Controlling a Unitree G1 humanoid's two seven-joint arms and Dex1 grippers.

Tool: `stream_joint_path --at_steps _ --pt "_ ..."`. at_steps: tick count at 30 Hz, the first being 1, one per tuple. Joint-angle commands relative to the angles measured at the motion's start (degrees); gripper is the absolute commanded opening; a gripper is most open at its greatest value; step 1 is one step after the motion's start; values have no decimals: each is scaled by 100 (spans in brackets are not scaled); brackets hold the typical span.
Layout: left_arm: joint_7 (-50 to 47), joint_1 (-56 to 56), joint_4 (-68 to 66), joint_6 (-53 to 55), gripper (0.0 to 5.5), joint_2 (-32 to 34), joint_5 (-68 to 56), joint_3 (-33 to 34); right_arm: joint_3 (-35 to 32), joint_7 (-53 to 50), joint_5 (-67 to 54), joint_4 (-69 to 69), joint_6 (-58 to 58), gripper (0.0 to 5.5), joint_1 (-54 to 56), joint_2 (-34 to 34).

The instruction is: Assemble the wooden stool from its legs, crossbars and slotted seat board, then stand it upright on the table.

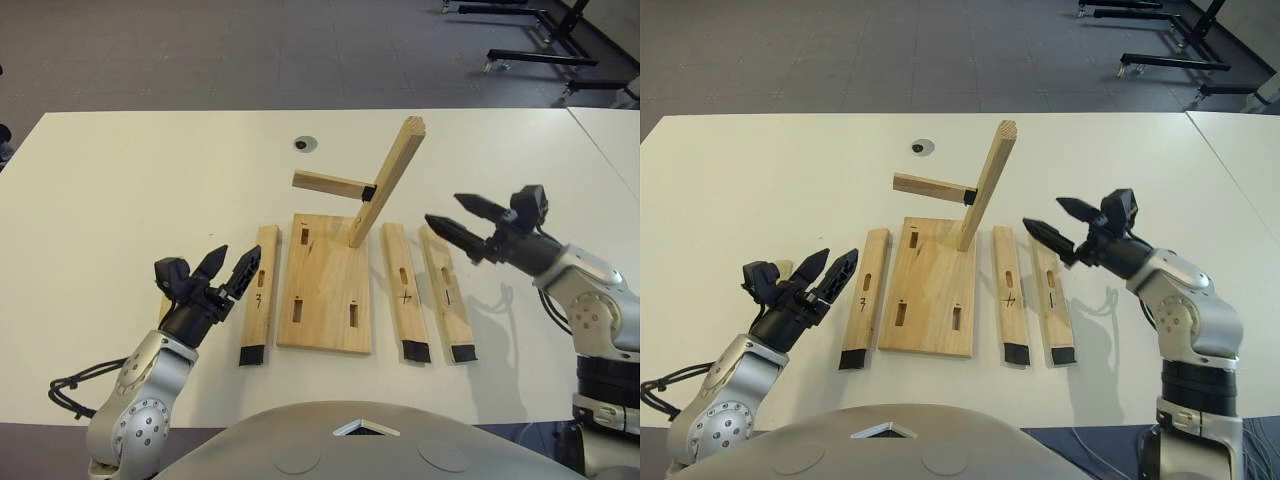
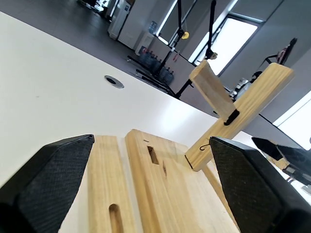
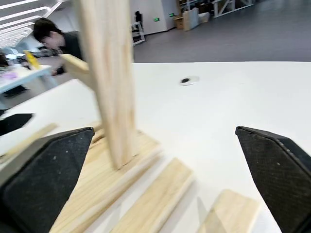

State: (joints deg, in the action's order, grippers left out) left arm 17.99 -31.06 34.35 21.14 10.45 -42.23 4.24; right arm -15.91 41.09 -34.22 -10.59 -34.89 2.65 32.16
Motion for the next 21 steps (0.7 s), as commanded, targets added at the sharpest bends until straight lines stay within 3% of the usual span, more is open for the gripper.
stream_joint_path --at_steps 1,4,7,13,21 --pt "1 -367 -291 -629 436 -418 460 -198 254 -1855 738 -1176 -516 536 5 -541" --pt "4 -500 -393 -975 436 -644 692 -326 444 -2145 805 -2439 -928 536 -649 -429" --pt "86 -587 -553 -1329 436 -803 802 -340 120 -2447 728 -3195 -1533 536 -1324 -394" --pt "213 -569 -803 -1697 436 -953 910 -435 -98 -2616 952 -3018 -1918 536 -1866 -278" --pt "337 -750 -785 -1634 436 -869 758 -374 176 -2737 1141 -3385 -2765 536 -2738 -188"
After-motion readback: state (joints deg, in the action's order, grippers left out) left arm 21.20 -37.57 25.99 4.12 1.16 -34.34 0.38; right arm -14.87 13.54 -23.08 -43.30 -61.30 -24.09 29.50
